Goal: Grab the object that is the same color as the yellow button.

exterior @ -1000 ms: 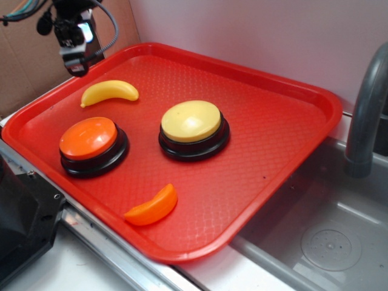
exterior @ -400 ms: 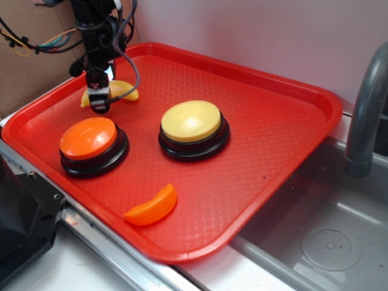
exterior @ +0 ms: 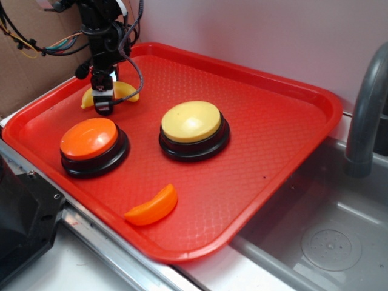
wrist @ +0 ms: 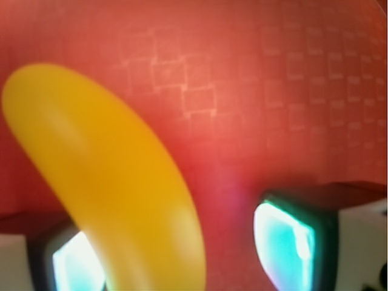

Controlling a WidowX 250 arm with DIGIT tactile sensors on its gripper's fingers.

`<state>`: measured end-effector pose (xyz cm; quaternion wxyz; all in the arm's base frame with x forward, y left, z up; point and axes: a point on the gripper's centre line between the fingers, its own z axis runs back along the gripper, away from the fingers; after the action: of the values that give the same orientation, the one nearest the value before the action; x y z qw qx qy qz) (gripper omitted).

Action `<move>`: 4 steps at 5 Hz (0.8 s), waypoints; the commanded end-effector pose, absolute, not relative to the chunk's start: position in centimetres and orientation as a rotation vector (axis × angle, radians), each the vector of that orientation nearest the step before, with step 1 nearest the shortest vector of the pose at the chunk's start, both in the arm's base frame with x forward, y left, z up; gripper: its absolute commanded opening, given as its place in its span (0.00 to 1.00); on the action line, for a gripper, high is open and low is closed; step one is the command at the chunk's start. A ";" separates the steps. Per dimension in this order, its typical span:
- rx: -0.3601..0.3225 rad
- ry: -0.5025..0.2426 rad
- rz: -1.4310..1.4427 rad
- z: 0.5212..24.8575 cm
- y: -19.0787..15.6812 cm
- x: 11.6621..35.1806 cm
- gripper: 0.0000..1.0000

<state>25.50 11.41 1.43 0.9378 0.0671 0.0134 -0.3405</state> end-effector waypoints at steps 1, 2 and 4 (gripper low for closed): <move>0.099 -0.067 -0.638 2.0 10.9 26.2 0.00; 0.135 -0.087 -0.546 3.0 10.5 25.9 0.00; 0.169 -0.089 -0.294 7.0 8.3 24.6 0.00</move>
<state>23.14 8.62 5.29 0.9864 0.0690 -0.0142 -0.1482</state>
